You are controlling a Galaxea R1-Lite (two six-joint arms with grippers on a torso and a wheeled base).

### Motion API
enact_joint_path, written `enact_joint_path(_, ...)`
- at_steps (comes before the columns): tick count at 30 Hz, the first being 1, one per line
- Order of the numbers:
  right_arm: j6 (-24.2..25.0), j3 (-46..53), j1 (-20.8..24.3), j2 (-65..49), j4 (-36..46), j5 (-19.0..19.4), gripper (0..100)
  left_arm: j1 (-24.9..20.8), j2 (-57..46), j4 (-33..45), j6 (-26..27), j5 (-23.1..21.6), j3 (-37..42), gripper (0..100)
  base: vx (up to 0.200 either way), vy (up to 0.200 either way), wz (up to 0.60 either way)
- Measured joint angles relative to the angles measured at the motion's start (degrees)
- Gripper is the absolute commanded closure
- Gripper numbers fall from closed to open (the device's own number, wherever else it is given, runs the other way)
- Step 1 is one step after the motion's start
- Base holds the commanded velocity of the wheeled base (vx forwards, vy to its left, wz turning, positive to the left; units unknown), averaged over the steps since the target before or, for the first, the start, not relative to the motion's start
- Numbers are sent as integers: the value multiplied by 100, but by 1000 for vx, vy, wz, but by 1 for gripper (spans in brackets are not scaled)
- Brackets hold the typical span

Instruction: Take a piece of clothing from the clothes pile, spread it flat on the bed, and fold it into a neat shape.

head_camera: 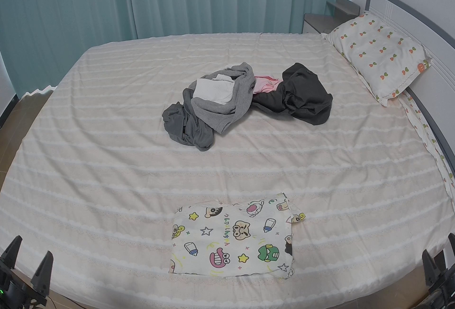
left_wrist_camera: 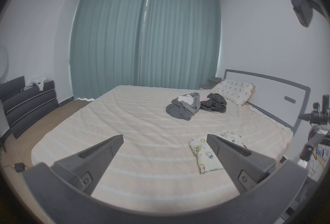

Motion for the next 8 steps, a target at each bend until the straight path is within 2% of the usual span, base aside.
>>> enact_joint_path(3, -61, 84, -91, -316, 273, 126, 0, 6, -246, 208, 246, -107, 169, 0, 0, 0, 0)
enact_joint_path(6, -28, 134, -149, -468, 119, 112, 0, 15, -395, 277, 368, -388, 266, 0, 0, 0, 0)
enact_joint_path(8, -33, 156, -193, -579, -24, 108, 0, 17, -522, 301, 144, -512, 318, 0, 0, 0, 0)
